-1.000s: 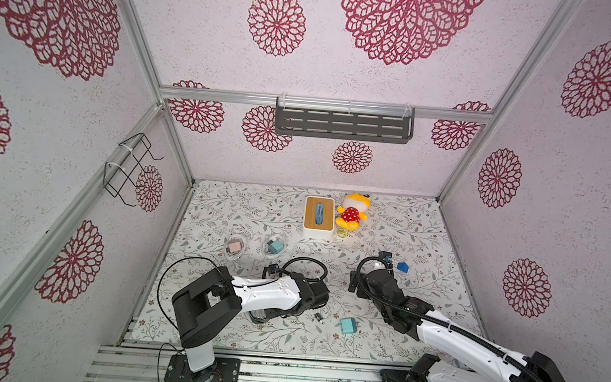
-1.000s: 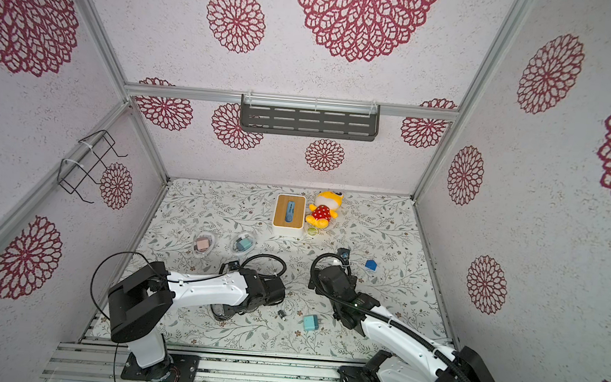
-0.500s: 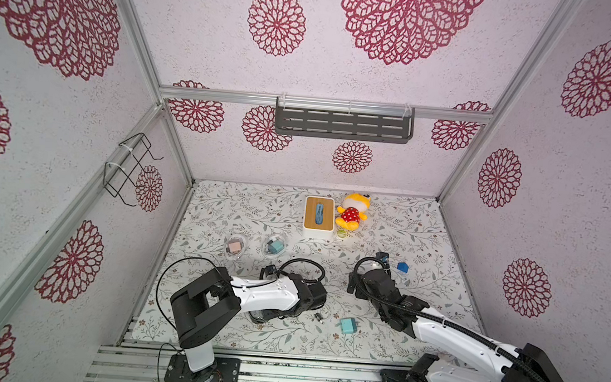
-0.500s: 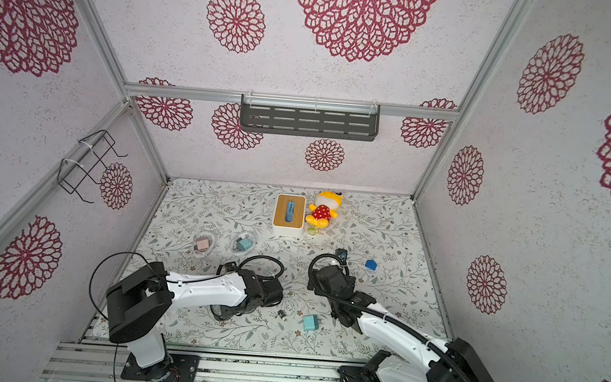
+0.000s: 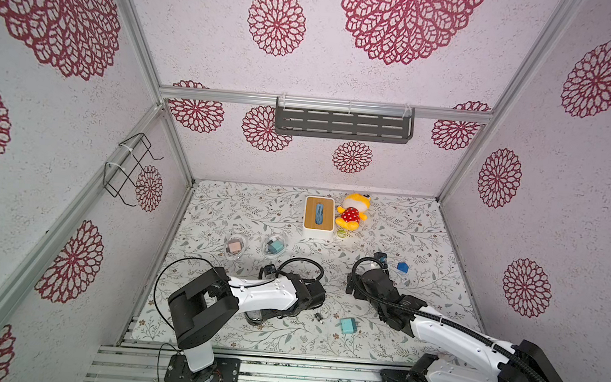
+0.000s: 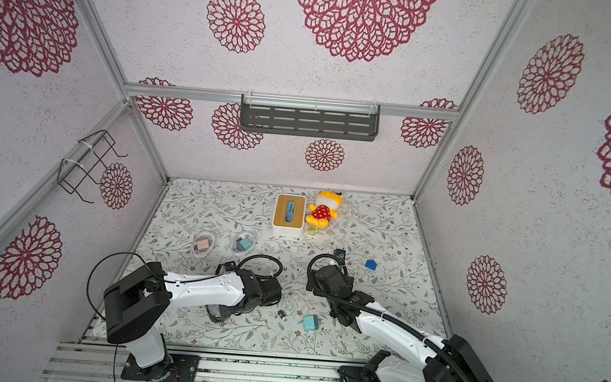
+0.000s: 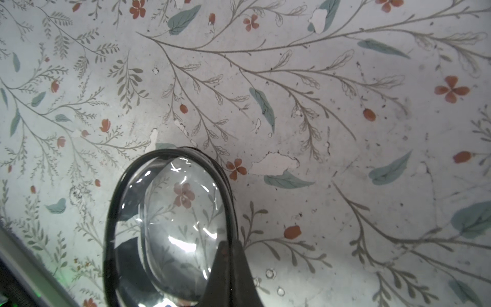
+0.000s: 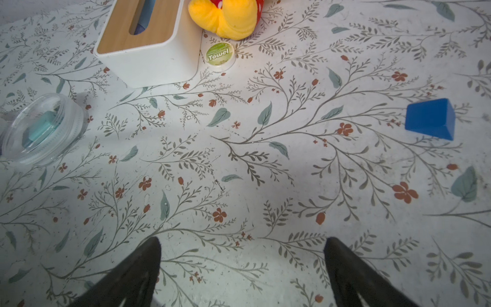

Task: Pack away charging kits
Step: Pick up the storage bag at the center of the board, then pick up the charging cable from the center of the board.

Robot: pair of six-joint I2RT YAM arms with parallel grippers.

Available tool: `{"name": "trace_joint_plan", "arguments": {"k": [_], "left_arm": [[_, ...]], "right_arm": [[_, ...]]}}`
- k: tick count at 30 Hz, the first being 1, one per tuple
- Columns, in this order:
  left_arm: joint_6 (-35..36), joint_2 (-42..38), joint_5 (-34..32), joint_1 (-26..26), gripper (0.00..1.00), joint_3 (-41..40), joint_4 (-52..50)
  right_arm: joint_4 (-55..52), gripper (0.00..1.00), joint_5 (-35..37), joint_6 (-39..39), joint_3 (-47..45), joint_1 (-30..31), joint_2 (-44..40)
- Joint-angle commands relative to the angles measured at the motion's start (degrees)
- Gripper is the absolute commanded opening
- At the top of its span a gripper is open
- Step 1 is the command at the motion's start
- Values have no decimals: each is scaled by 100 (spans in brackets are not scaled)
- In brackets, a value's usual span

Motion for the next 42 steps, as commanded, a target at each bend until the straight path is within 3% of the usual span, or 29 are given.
{"name": "trace_joint_plan", "arguments": {"k": [1, 7, 16, 36, 42], "left_arm": [[-30, -378, -213, -22, 0, -34, -42], [84, -1124, -507, -338, 0, -367, 192], [625, -1840, -688, -616, 0, -898, 1127], [1250, -2517, -471, -654, 0, -1383, 2132], [1344, -2782, -354, -659, 0, -1636, 2475]], "right_arm": [[-67, 86, -342, 256, 17, -16, -46], [-298, 69, -1061, 542, -1, 134, 140], [-802, 66, -463, 770, 436, 1048, 778], [-522, 56, -641, 781, 906, 1485, 2287], [-489, 47, -699, 830, 1114, 1543, 2778]]}}
